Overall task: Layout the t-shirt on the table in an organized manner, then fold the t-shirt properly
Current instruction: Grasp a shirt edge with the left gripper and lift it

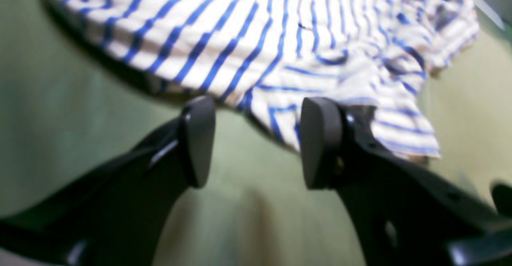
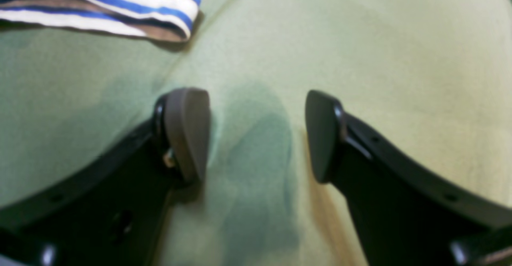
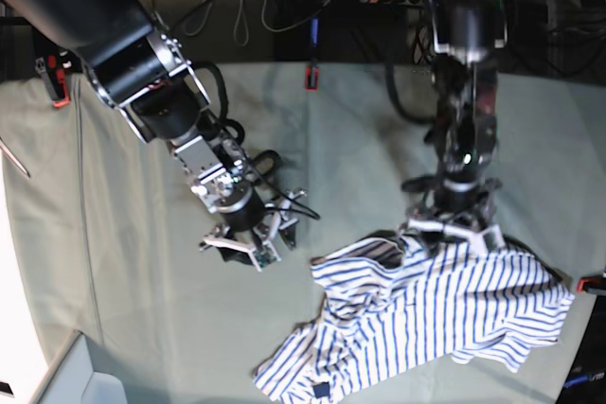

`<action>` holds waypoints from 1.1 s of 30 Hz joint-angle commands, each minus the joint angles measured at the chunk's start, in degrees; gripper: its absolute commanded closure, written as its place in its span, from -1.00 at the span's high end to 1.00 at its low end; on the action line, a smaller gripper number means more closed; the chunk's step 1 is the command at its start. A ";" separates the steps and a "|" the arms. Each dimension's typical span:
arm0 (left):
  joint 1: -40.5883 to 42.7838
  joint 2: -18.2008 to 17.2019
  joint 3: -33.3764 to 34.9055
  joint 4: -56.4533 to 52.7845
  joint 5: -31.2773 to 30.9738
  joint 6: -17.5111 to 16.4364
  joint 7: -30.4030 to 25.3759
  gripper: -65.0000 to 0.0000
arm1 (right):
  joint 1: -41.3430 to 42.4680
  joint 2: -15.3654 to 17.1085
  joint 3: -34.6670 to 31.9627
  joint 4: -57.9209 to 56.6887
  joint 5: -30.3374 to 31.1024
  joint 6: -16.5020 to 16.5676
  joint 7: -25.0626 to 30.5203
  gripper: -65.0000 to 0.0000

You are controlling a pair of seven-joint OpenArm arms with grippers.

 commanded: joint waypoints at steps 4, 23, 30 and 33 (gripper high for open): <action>-8.44 0.36 3.21 -11.38 0.03 -0.34 -1.25 0.02 | -0.77 0.84 0.05 -0.32 -0.56 -0.16 -4.23 0.17; -19.08 1.51 7.34 -32.56 0.03 -0.43 -1.42 -0.10 | -0.94 0.84 0.05 -0.40 -0.56 -0.16 -4.40 0.17; -18.02 1.59 7.34 -32.91 -0.24 -0.08 -1.25 -0.94 | -0.94 0.93 0.05 -0.40 -0.56 -0.16 -4.32 0.17; -14.07 1.59 7.34 -28.34 -0.33 -0.08 -0.90 -1.00 | -0.77 1.19 0.05 -0.40 -0.56 -0.16 -4.32 0.17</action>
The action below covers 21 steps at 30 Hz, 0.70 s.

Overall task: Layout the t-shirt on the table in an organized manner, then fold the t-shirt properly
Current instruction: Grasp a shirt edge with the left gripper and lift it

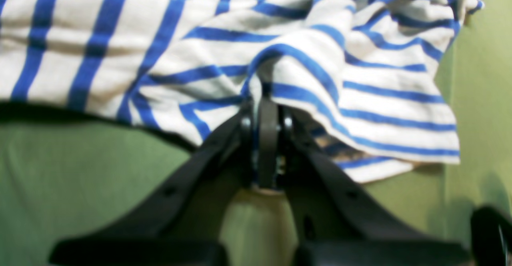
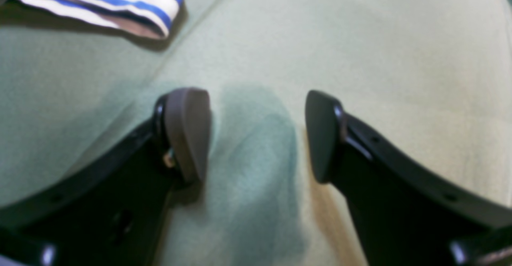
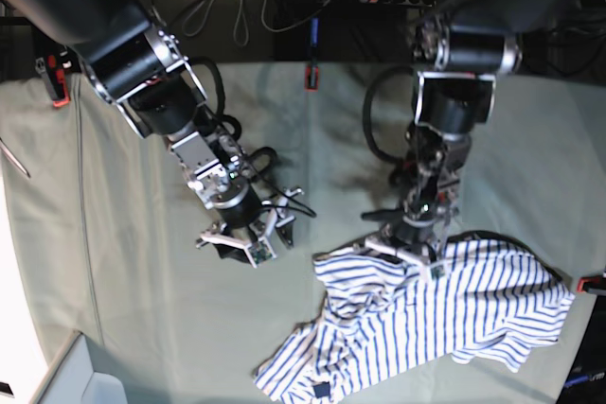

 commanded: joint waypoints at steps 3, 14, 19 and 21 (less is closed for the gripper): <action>8.45 0.59 0.04 12.14 -0.04 0.08 3.63 -0.99 | 0.13 1.72 0.05 -0.58 -1.04 -0.16 -5.32 0.17; 34.29 1.38 6.55 49.06 0.05 -0.27 15.06 -0.99 | 0.39 5.06 0.05 -0.49 -1.04 -0.16 -5.32 0.17; 35.70 1.38 10.95 48.89 0.05 -0.01 15.59 -0.98 | -3.30 7.08 0.14 8.48 -1.04 -0.16 -5.50 0.18; 36.32 1.29 10.95 49.15 -0.22 -0.01 15.68 -0.98 | -6.20 8.93 0.14 16.21 -1.04 -0.16 -5.76 0.18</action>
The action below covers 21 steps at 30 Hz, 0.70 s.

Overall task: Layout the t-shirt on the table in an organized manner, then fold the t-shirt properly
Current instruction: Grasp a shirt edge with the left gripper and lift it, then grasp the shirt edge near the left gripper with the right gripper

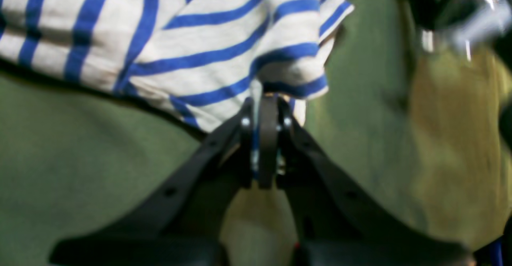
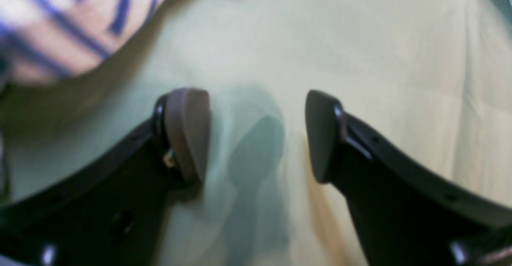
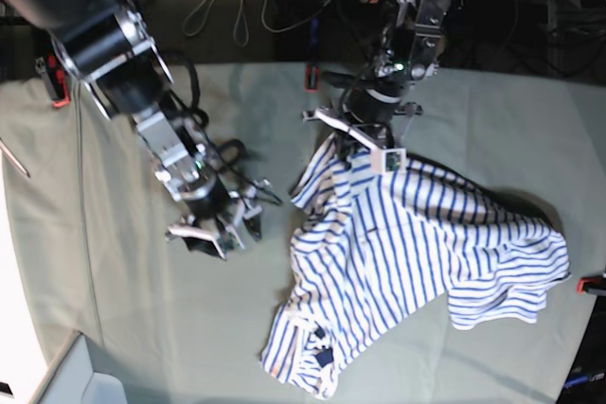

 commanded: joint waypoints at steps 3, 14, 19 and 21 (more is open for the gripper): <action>0.87 -1.95 0.30 2.96 -0.57 -0.86 1.66 -0.89 | -4.02 3.53 0.14 12.10 -0.49 -0.47 -1.17 0.19; 2.10 -3.54 -7.70 13.33 -0.65 -0.78 6.49 0.08 | -9.56 1.68 -0.30 24.32 -0.49 -0.12 -7.68 0.19; 4.30 -3.10 -16.75 16.93 -0.65 -0.78 6.23 0.08 | -9.56 -1.84 -0.13 23.09 -0.49 5.86 -8.47 0.18; 5.09 -3.01 -20.53 18.34 -0.65 -0.86 6.49 0.08 | -9.56 -3.07 0.05 21.16 -0.49 7.79 -8.47 0.18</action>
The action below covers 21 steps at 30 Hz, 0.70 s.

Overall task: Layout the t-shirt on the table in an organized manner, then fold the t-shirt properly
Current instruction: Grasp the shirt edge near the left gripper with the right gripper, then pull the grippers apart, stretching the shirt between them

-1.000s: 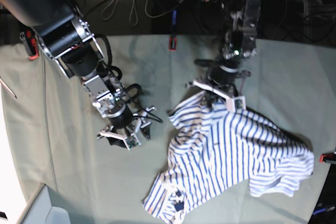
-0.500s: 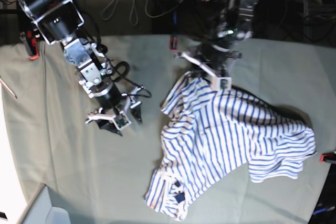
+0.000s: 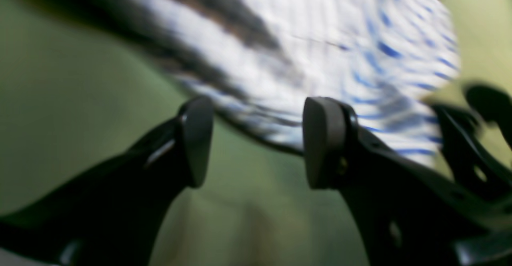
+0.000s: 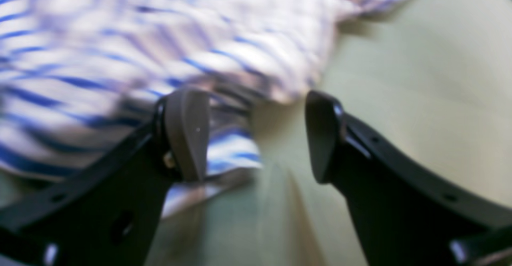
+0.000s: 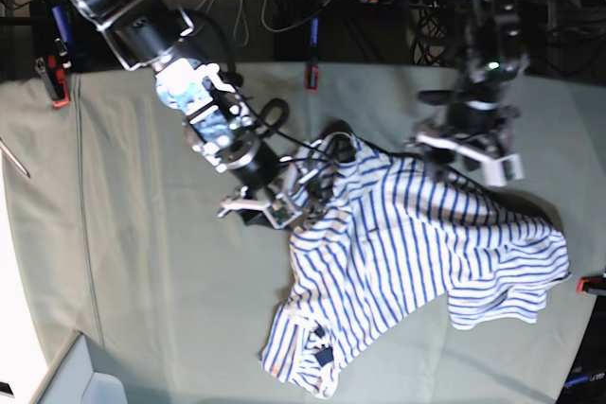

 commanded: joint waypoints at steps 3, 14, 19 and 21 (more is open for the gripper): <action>1.38 -0.26 -3.75 2.41 -0.26 -0.23 -0.81 0.08 | 1.53 -0.93 0.31 -2.79 0.06 0.47 0.89 0.18; 2.61 -0.08 -16.67 2.85 -0.26 -0.32 -0.81 0.08 | -0.14 -1.28 0.05 -5.25 0.06 0.65 0.89 0.14; 2.35 -0.08 -17.90 2.85 -0.26 -0.32 -0.81 0.08 | -1.29 -1.28 -0.04 -5.25 0.06 0.74 0.89 -0.46; 2.35 -0.08 -17.90 2.85 -0.26 -0.32 -0.81 0.08 | -1.29 -1.28 0.31 -4.99 0.06 0.74 0.89 -0.88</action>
